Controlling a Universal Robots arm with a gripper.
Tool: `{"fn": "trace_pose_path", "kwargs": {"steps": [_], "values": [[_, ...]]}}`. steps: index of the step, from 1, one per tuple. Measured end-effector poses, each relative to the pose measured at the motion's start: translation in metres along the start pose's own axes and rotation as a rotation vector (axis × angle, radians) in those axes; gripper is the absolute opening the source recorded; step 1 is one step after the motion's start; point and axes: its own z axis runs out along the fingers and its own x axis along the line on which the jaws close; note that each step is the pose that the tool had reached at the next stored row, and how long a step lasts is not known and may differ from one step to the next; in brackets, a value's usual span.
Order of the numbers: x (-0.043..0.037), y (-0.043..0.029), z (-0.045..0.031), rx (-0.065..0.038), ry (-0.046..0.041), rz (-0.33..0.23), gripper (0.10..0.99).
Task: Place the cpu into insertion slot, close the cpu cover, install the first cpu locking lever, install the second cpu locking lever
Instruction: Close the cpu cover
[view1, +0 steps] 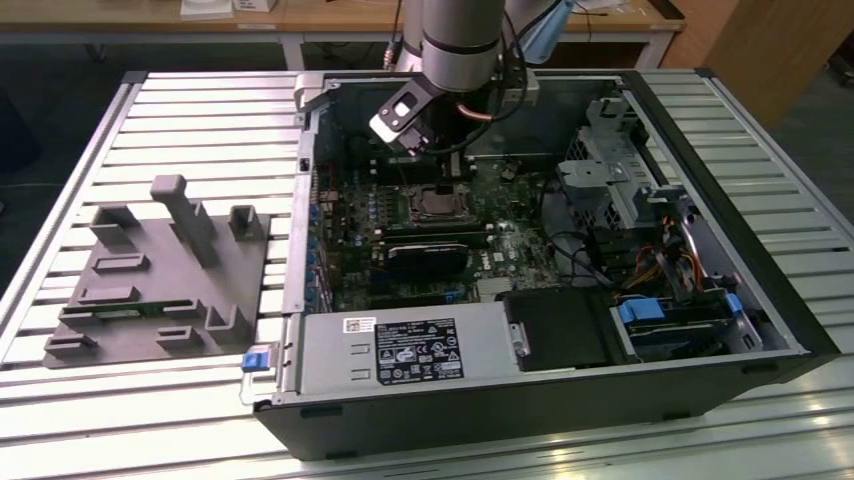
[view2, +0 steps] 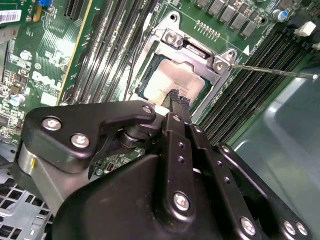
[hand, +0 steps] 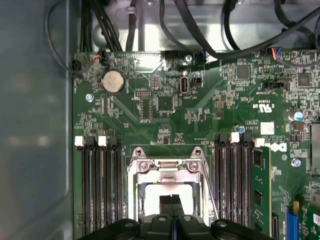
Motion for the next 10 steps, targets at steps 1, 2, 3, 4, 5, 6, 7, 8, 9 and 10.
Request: {"fn": "trace_pose_path", "kwargs": {"steps": [1,2,3,4,5,6,7,8,9,10], "values": [[0.0,0.0,0.0,0.0,0.0,0.0,0.106],[0.0,0.0,0.0,0.0,0.0,0.0,0.106],[0.0,0.0,0.0,0.0,0.0,0.0,0.106],[0.0,0.0,0.0,0.0,0.0,-0.002,0.106],[0.0,0.0,0.0,0.0,0.0001,-0.01,0.106],[0.0,0.0,0.0,0.0,0.0002,-0.021,0.106],[0.0,-0.0001,0.0001,0.001,0.0004,-0.037,0.106],[0.0,-0.0001,0.0002,0.001,0.0007,-0.055,0.106],[0.0,0.0,0.0002,0.001,0.0009,-0.074,0.106],[0.0,0.0,0.0003,0.002,0.0011,-0.092,0.106]]}}
